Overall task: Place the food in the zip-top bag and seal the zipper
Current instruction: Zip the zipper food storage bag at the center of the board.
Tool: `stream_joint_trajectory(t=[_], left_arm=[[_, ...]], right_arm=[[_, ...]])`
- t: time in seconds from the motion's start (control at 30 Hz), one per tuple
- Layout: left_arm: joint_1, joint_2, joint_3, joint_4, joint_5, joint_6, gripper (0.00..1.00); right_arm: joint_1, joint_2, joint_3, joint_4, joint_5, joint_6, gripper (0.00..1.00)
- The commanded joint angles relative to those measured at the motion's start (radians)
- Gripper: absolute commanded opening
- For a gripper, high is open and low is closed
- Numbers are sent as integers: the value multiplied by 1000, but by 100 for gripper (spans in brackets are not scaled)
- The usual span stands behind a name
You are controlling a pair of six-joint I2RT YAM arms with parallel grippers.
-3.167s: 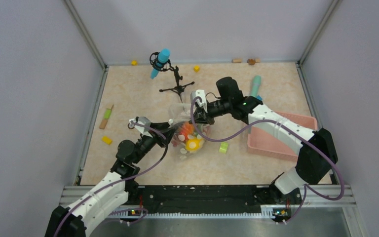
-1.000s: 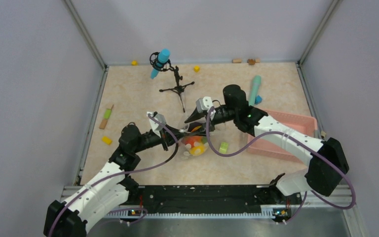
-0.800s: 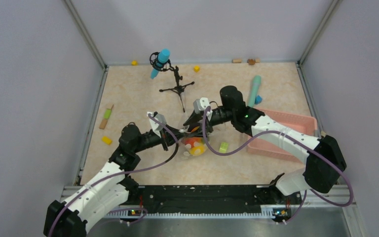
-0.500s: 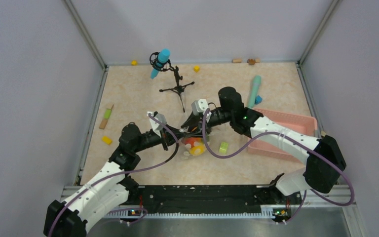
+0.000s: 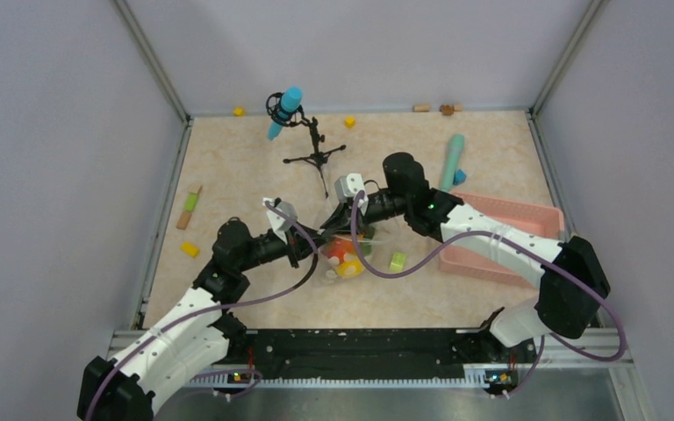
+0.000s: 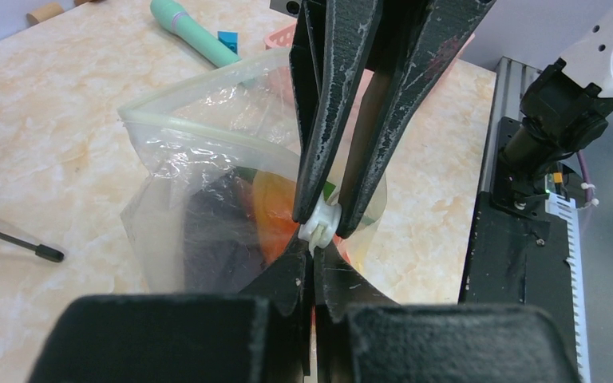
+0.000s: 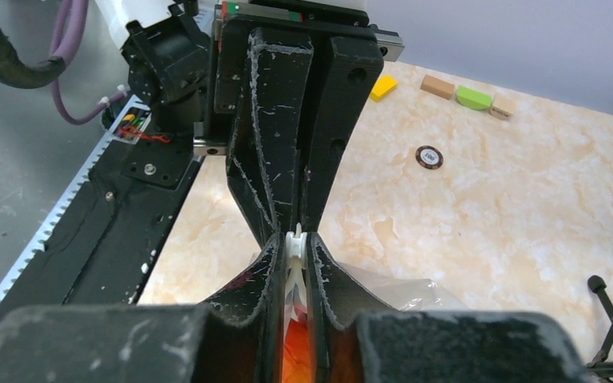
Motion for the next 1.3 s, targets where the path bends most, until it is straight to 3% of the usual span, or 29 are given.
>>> stream_joint_trajectory(t=[0.0, 0.37, 1.27], left_arm=[[-5, -38, 32, 42, -22, -6, 0], [-5, -200, -69, 49, -167, -57, 0], [-4, -358, -118, -42, -321, -97, 0]], right_arm=[[13, 31, 64, -41, 24, -75, 0], [12, -8, 77, -173, 219, -196, 0], [-9, -105, 25, -153, 547, -232, 0]])
